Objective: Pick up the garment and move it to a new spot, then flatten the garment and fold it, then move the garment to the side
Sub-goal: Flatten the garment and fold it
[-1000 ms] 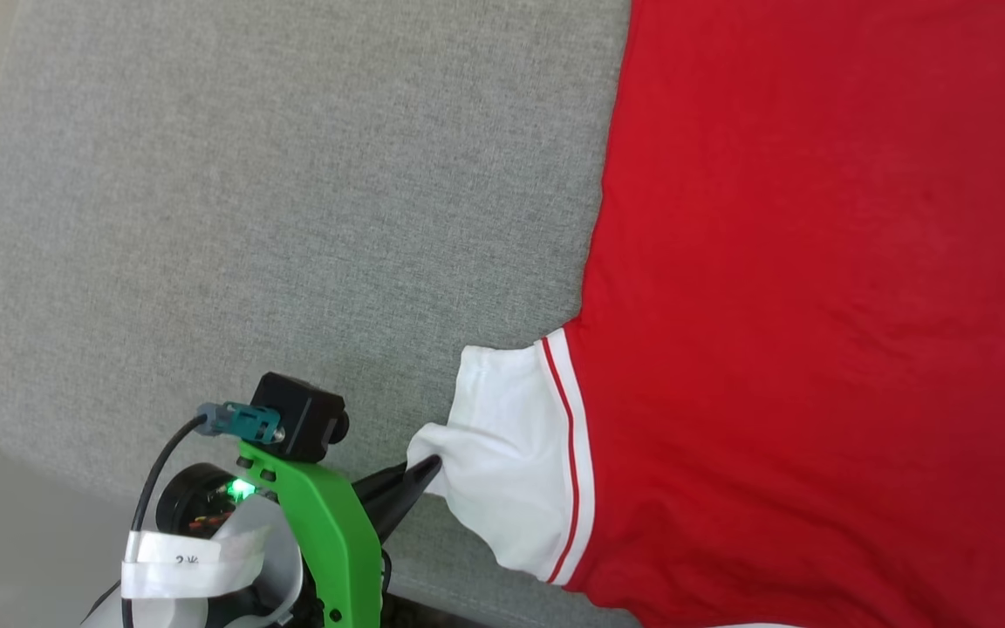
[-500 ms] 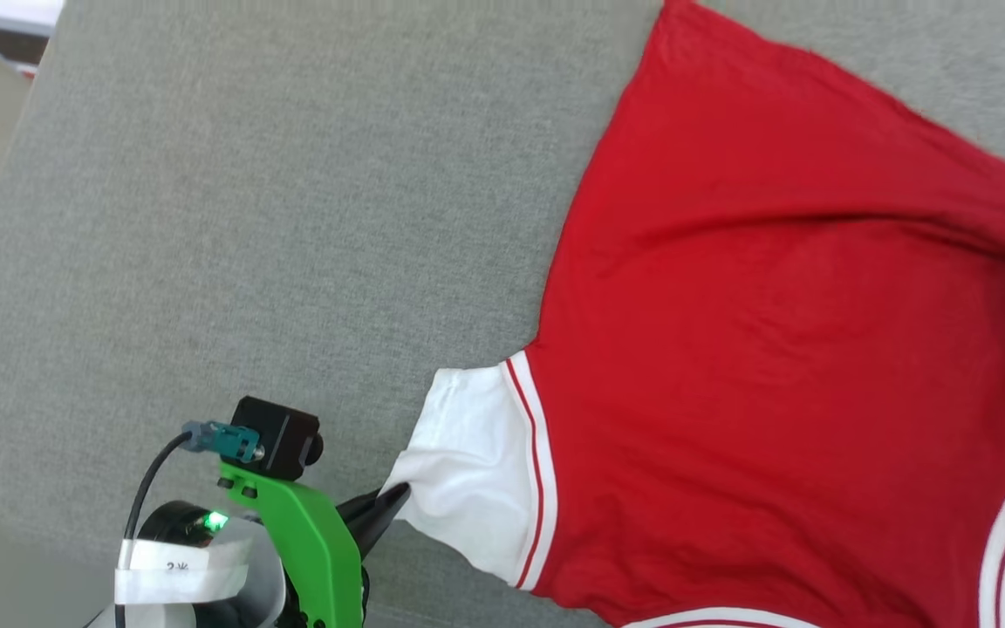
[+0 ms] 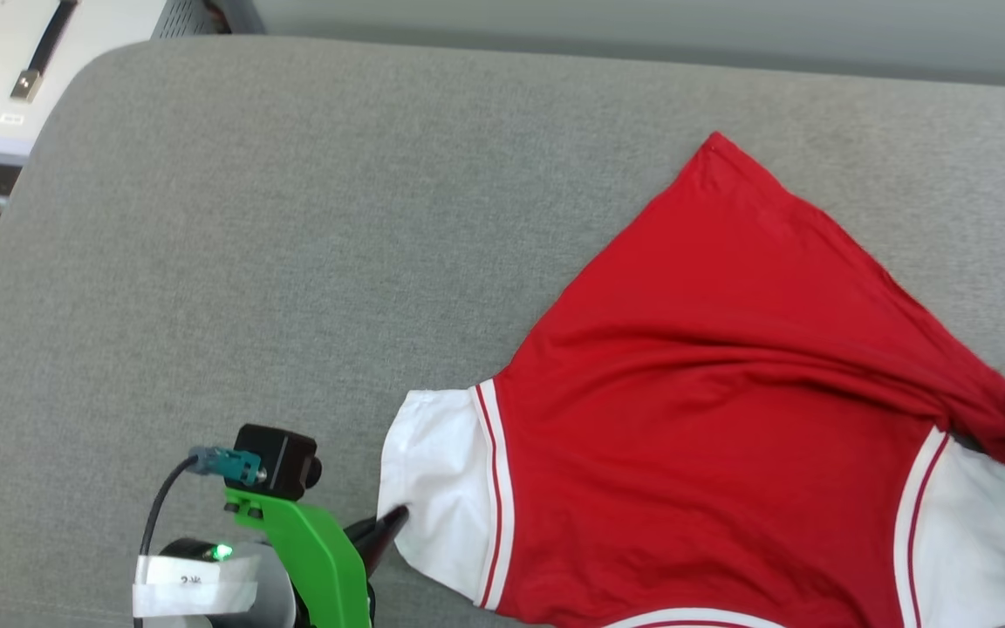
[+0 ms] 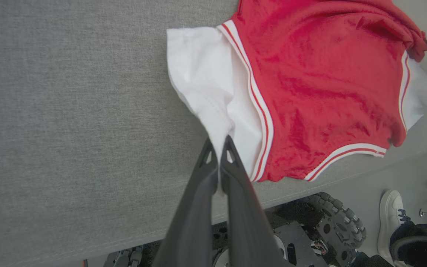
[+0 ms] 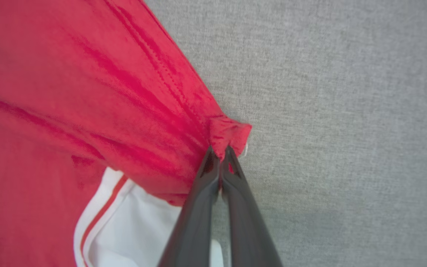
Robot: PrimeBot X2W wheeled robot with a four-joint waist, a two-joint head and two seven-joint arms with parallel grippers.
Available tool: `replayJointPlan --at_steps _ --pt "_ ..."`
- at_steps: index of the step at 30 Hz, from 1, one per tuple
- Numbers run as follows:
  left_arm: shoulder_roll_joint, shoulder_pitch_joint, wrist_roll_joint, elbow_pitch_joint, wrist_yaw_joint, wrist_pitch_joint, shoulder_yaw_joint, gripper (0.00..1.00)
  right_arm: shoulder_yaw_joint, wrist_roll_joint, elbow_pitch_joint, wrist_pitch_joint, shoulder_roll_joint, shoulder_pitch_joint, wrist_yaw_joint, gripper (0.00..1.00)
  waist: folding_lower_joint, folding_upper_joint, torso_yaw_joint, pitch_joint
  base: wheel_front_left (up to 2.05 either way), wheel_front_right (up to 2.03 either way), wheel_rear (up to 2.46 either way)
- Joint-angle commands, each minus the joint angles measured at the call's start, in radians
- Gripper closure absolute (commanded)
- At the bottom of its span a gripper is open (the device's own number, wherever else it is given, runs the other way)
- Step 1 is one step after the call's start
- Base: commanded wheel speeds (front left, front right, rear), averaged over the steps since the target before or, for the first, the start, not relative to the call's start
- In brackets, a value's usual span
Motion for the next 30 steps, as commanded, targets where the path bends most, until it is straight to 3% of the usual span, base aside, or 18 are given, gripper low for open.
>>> replayJointPlan --at_steps 1,17,18,19,20,30 --pt "-0.009 0.017 -0.003 0.009 0.006 -0.007 -0.002 1.00 -0.012 0.004 -0.016 -0.003 0.013 0.035 -0.001 1.00 0.0001 -0.0001 -0.037 -0.050 0.00 0.00 0.00" --pt "-0.049 0.027 0.017 0.068 0.003 -0.050 -0.035 1.00 -0.140 -0.020 -0.154 0.024 0.135 0.261 -0.001 1.00 0.0001 -0.0001 -0.049 -0.092 0.00 0.00 0.00" --pt "-0.048 0.025 0.015 0.066 0.002 -0.050 -0.035 1.00 -0.141 -0.021 -0.160 0.026 0.138 0.262 -0.001 0.59 0.0001 -0.0001 -0.047 -0.089 0.00 0.00 0.00" --pt "-0.047 0.023 0.015 0.065 0.001 -0.050 -0.033 1.00 -0.140 -0.022 -0.166 0.027 0.138 0.262 -0.001 0.09 0.0001 -0.0001 -0.046 -0.087 0.00 0.00 0.00" --pt "-0.046 0.022 0.016 0.065 0.000 -0.051 -0.032 1.00 -0.141 -0.024 -0.171 0.027 0.137 0.260 -0.001 0.00 0.0001 -0.0001 -0.044 -0.085 0.00 0.00 0.00" --pt "-0.044 0.008 0.019 0.042 -0.005 -0.057 -0.031 1.00 -0.109 0.035 -0.282 0.068 0.101 0.181 -0.001 0.00 0.0001 -0.0001 -0.016 -0.045 0.00 0.00 0.00"
